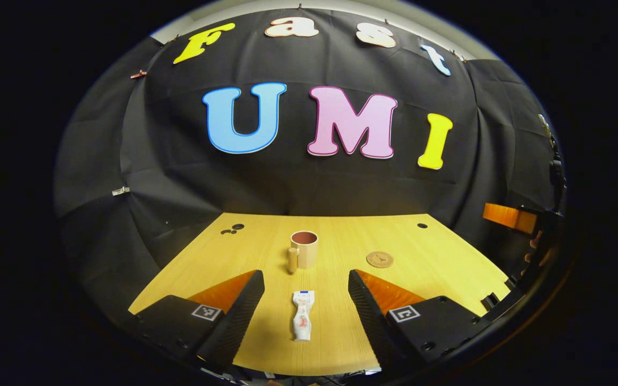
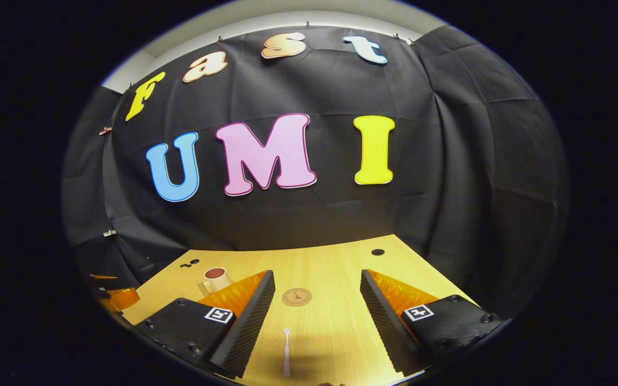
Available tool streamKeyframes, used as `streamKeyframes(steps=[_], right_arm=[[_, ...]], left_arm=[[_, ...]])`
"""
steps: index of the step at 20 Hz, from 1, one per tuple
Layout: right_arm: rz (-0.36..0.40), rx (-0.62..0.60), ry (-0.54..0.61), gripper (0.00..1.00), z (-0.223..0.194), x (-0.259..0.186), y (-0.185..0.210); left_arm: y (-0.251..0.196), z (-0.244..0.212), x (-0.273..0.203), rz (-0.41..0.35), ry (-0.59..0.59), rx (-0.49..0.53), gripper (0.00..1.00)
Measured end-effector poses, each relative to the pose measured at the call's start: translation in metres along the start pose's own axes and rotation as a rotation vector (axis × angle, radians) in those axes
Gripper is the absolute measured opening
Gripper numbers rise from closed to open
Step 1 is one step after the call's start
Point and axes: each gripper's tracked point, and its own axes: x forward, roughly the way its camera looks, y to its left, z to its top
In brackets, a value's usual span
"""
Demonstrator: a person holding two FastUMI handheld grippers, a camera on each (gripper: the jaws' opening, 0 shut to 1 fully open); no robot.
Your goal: Put the toothbrush and toothpaste on the desktop into the cup, then pick up the cup and place it on the coaster on the desktop.
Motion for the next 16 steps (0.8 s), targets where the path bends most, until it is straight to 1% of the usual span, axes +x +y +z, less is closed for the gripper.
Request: streamKeyframes(steps=[5, 9, 12, 16], right_arm=[[0.056, -0.021, 0.021, 0.98, -0.004, 0.019, 0.008], [0.082, -0.037, 0.053, 0.98, -0.011, 0.033, 0.007], [0.089, -0.038, 0.08, 0.98, -0.02, 0.04, 0.001], [0.1, -0.012, 0.147, 0.98, -0.042, 0.053, -0.005]], left_arm=[[0.003, -0.032, 0.029, 0.005, 0.086, -0.004, 0.98], [0.003, -0.062, 0.057, 0.008, 0.154, 0.017, 0.98], [-0.005, -0.09, 0.082, -0.017, 0.222, 0.008, 0.98], [-0.002, -0.133, 0.122, 0.019, 0.321, 0.023, 0.98]])
